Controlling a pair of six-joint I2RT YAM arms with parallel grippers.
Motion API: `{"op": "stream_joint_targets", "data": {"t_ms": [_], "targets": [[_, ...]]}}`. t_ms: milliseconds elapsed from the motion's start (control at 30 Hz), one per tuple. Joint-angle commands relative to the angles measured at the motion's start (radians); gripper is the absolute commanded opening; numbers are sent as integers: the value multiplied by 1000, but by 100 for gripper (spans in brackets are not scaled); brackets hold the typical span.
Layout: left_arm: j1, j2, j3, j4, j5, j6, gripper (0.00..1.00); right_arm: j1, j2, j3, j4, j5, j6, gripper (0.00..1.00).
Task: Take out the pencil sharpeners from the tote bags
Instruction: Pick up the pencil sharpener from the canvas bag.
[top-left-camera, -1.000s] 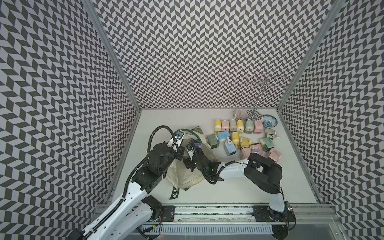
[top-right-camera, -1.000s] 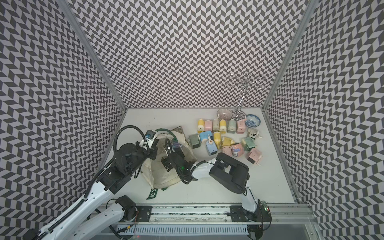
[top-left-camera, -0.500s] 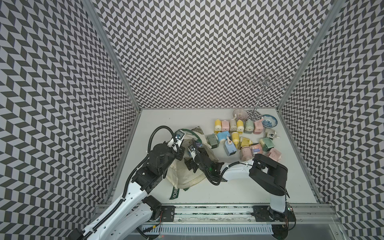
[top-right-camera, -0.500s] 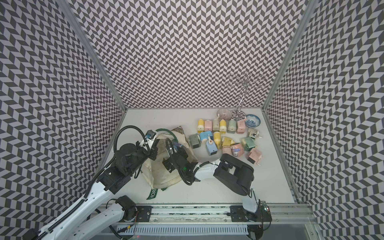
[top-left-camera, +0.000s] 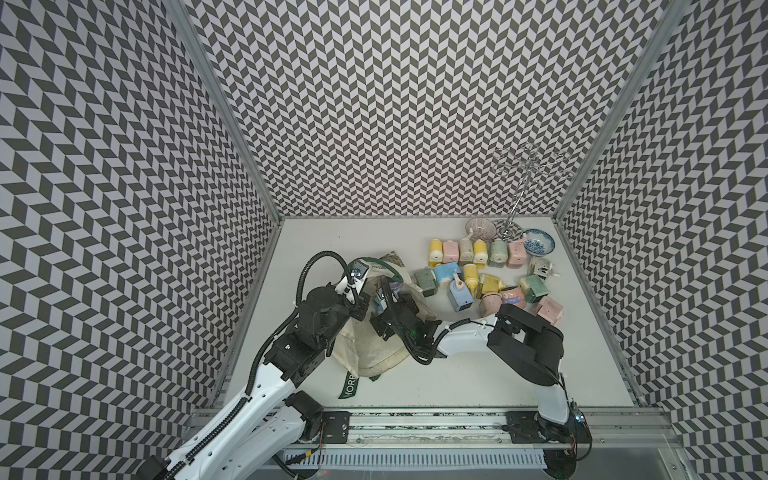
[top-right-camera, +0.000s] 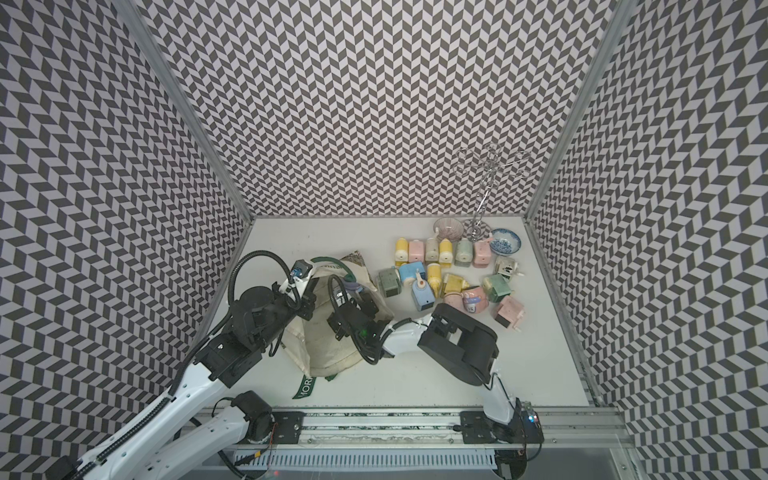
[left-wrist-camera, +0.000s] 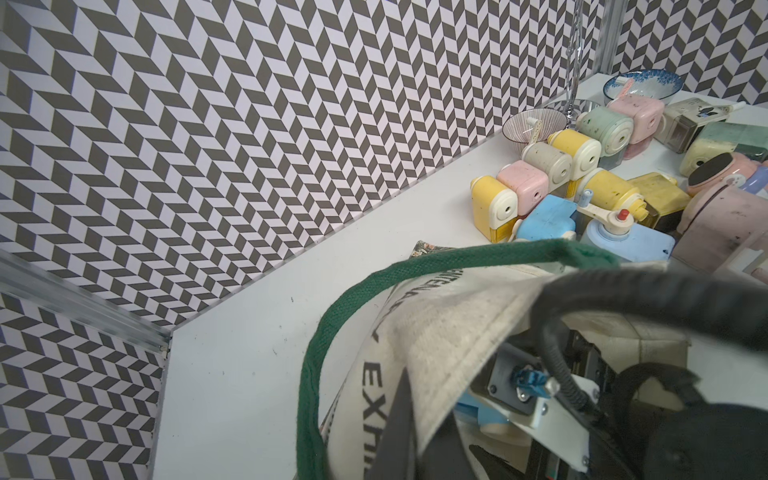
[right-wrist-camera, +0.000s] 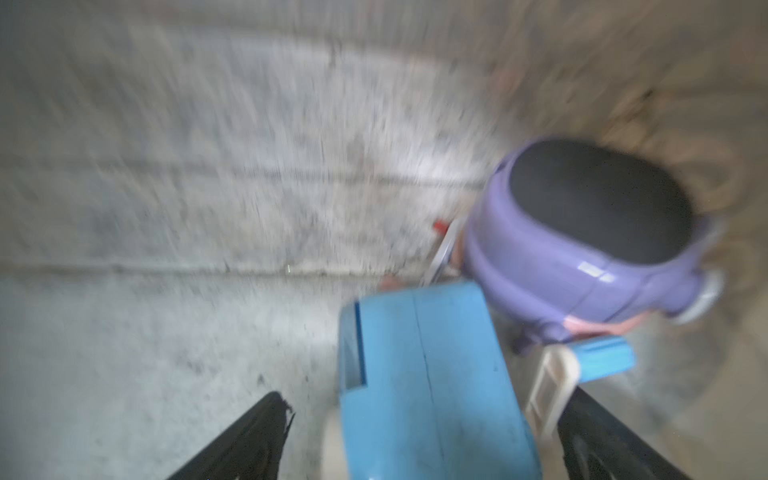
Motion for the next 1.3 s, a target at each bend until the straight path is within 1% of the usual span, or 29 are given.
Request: {"op": "stream_joint_targets", "data": {"t_ms": [0, 67, 133, 300, 433, 533, 633, 767, 1033, 1133, 1267], "targets": [[-8, -11, 51, 69, 28, 6, 0, -6, 35, 51, -71, -111, 28, 93], [-9, -13, 52, 68, 27, 6, 0, -6, 37, 58, -81, -173, 30, 87], [-8, -14, 51, 70, 26, 6, 0, -5, 29, 52, -69, -221, 39, 85], [-9, -14, 52, 70, 28, 5, 0, -5, 51, 65, -56, -216, 52, 80], [-9, -13, 51, 70, 28, 6, 0, -5, 65, 85, -69, -209, 52, 69], [-9, -10, 51, 70, 28, 5, 0, -3, 39, 59, -42, -244, 52, 62], [-11, -10, 51, 70, 28, 6, 0, -1, -5, 31, -45, -248, 57, 56], [-11, -12, 51, 70, 24, 6, 0, 9, -99, -34, -46, -255, 60, 52], [-11, -14, 51, 69, 23, 6, 0, 55, -329, -214, -54, -313, 78, 46], [-11, -12, 51, 68, 17, 6, 0, 82, -423, -267, -85, -342, 62, 45], [-11, -13, 52, 64, 3, 3, 0, 100, -592, -351, -125, -398, 48, 42]]}}
